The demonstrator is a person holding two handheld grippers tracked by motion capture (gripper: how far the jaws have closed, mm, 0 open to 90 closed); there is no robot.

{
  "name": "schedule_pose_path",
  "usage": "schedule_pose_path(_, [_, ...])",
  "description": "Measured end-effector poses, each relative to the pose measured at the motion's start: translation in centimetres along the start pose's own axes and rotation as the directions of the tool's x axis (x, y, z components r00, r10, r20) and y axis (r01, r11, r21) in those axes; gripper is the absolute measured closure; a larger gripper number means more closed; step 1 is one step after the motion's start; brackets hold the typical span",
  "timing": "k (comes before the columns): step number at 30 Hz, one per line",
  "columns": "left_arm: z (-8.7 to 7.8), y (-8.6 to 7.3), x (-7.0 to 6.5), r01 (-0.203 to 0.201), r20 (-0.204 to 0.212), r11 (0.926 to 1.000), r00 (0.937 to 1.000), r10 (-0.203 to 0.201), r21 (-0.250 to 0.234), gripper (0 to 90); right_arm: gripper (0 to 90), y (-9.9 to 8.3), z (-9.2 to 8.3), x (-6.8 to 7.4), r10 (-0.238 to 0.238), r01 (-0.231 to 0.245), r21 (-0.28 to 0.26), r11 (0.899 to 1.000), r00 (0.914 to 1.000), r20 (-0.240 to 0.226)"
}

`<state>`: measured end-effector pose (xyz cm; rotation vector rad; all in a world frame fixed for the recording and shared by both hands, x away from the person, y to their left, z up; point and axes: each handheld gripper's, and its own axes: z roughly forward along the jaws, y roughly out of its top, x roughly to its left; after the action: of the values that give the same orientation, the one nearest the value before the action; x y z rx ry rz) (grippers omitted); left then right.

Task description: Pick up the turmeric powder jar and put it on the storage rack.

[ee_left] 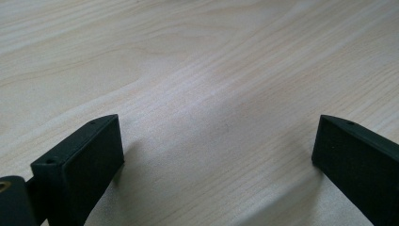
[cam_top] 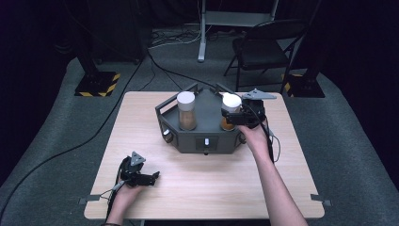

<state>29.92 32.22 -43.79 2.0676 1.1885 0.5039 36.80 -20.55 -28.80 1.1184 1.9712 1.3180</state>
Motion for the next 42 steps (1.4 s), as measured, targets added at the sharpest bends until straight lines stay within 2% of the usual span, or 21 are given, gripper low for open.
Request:
schedule_pose_path(5, [0.0, 0.0, 0.0, 0.0, 0.0, 1.0, 1.0, 0.0, 0.0, 2.2, 1.3, -1.6, -0.6, 0.1, -0.007, 0.008, -0.027, 1.0, 0.9998, 0.017])
schedule_pose_path(8, [0.0, 0.0, 0.0, 0.0, 0.0, 1.0, 1.0, 0.0, 0.0, 2.2, 1.1, -2.4, -0.8, 0.0, -0.012, 0.013, -0.021, 1.0, 0.9995, 0.028])
schedule_pose_path(25, [0.0, 0.0, 0.0, 0.0, 0.0, 1.0, 1.0, 0.0, 0.0, 2.2, 0.9, -6.2, -2.3, -0.9, -0.005, 0.005, -0.008, 1.0, 0.9995, 0.032])
schedule_pose_path(42, [0.0, 0.0, 0.0, 0.0, 0.0, 1.0, 1.0, 0.0, 0.0, 2.2, 0.5, -11.6, -3.7, -2.9, 0.056, -0.057, 0.03, 0.998, 0.9976, 0.041])
